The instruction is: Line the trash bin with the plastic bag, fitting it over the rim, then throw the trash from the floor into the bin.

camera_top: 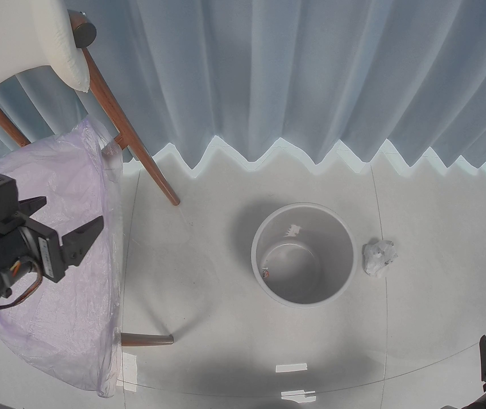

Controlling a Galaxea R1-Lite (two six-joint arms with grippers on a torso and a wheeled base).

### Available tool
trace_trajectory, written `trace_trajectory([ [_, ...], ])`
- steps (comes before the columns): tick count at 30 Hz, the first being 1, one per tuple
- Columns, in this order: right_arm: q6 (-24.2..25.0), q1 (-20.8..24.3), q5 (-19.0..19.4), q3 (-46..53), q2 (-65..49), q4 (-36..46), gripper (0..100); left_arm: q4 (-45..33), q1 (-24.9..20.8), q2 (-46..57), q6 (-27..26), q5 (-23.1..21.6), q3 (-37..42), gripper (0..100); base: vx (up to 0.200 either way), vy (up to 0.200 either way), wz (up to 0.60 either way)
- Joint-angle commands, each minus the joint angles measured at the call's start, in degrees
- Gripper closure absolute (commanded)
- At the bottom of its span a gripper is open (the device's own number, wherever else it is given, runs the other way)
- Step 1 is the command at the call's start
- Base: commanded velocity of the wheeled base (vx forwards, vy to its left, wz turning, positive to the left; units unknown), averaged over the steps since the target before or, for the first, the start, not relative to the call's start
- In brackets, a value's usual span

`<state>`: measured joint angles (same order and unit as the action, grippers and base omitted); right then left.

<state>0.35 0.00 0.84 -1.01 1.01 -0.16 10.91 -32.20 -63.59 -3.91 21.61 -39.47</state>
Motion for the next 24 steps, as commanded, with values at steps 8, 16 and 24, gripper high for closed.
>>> trace_trajectory([
  [8,0.35,0.00,-0.23,1.01,-1.01,-0.11,0,-0.10,-4.37,-15.78,-0.31,11.43,-3.15,0,0.000,0.000,0.00],
  [16,0.35,0.00,-0.23,1.01,-1.01,-0.11,0,-0.19,-4.46,-18.68,-0.39,14.95,-2.80,0,0.000,0.000,0.00],
  [24,0.26,0.00,-0.14,1.01,-1.01,-0.11,0,-0.72,-3.93,-18.77,-0.75,16.97,-1.04,0,0.000,0.000,0.00],
])
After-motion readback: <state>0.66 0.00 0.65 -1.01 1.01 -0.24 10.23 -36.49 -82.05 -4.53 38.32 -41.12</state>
